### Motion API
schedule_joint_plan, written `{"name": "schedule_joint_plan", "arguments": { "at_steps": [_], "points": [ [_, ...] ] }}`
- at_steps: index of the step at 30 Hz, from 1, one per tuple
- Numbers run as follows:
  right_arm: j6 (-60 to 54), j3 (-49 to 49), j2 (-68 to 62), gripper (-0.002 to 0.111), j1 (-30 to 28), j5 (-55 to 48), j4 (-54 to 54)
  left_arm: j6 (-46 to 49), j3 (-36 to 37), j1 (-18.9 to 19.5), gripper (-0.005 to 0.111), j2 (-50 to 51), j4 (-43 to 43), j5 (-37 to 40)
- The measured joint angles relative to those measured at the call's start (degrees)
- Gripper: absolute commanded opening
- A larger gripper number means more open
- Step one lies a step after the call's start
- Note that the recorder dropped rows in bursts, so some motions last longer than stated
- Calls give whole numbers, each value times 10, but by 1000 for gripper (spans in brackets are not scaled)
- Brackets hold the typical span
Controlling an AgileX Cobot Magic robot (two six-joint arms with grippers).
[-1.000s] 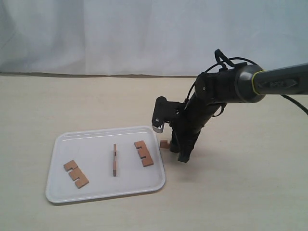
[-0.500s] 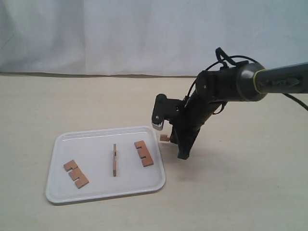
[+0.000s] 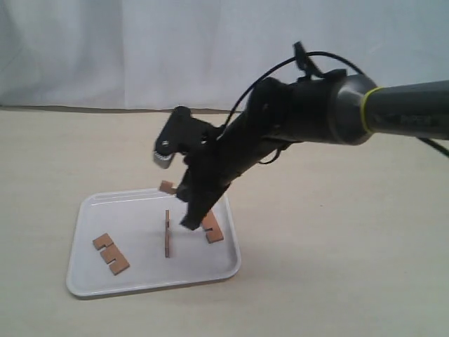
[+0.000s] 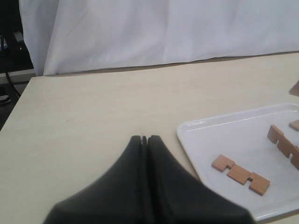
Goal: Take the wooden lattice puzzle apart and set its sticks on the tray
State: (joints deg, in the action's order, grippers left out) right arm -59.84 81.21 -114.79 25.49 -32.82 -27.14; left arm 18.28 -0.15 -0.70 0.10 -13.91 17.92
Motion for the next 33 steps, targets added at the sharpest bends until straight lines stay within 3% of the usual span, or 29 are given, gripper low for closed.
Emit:
{"name": "schedule_joint_plan", "arguments": {
  "at_steps": [5,9,20,28,33],
  "points": [
    [76,7,-8,5,95,75,-10,0,0,0,0,0,0,0],
    [147,25,-37,5,125,115,-13,0,0,0,0,0,0,0],
    [351,31,-110,5,125,198,-11,0,0,0,0,0,0,0],
    [497,31,-116,6,125,200,89,0,0,0,0,0,0,0],
    [524,31,-118,22,125,185,122,0,0,0,0,0,0,0]
  ]
}}
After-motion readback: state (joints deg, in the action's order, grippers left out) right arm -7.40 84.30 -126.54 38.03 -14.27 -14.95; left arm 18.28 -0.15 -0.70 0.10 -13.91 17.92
